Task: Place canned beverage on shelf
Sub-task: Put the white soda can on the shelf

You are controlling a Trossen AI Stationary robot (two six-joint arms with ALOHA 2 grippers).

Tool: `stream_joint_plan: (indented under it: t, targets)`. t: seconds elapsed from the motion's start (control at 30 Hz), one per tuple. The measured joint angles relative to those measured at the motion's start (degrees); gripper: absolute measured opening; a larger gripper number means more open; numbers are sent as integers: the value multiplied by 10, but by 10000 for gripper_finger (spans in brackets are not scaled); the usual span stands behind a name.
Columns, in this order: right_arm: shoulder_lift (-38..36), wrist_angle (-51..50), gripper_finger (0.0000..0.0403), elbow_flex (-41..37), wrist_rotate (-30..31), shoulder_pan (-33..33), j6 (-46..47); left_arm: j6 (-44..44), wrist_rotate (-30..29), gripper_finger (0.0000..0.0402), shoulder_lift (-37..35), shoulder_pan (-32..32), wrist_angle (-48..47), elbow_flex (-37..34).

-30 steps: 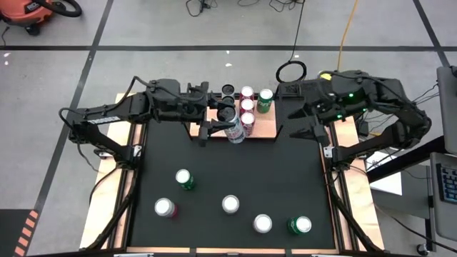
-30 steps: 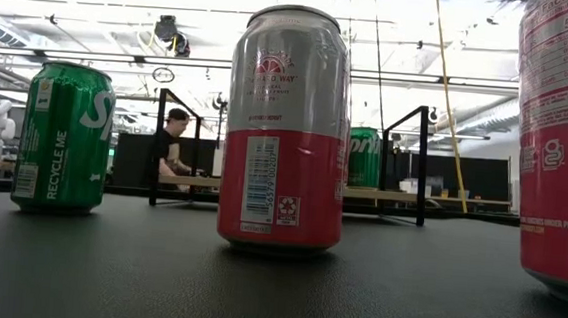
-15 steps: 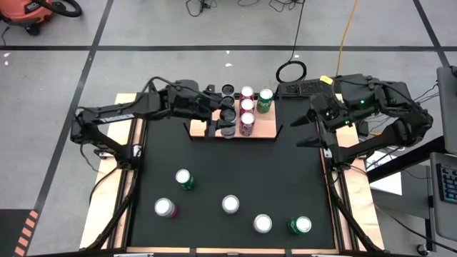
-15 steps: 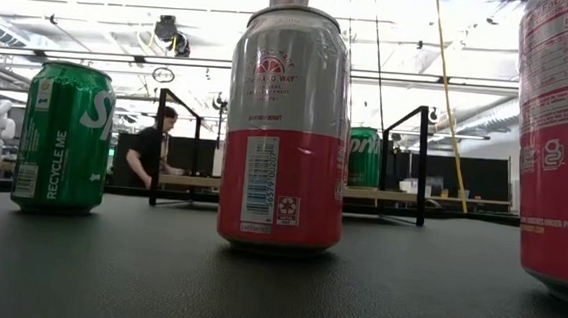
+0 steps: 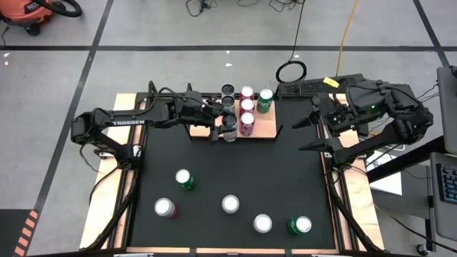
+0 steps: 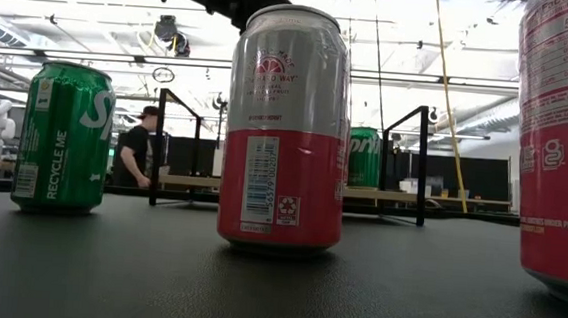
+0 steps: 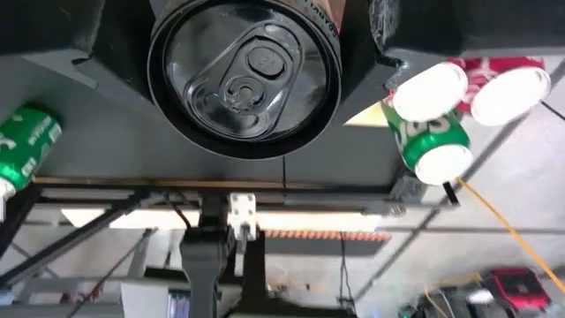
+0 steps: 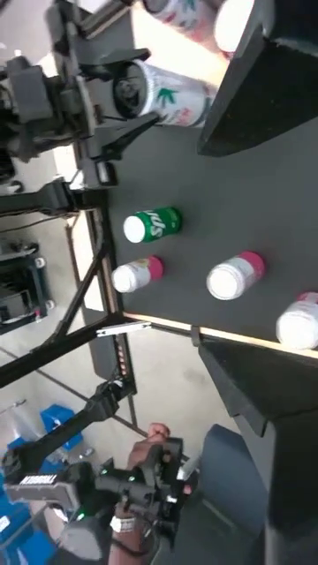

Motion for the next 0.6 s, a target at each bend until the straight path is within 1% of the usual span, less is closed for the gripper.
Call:
stream_joint_plan:
  t: [0.07, 0.2, 0.37, 0.6]
  targets:
    - [1, 12, 338, 0, 7, 0, -7, 0, -2, 251, -1, 3, 15, -7]
    - [3, 22, 338, 0, 27, 0, -9, 1, -6, 251, 0, 7, -2, -19]
    - [3, 22, 338, 0, 29, 0, -8, 2, -9, 251, -1, 6, -2, -19]
    - [3, 22, 338, 0, 29, 0, -7, 3, -50, 257, 0, 6, 0, -19]
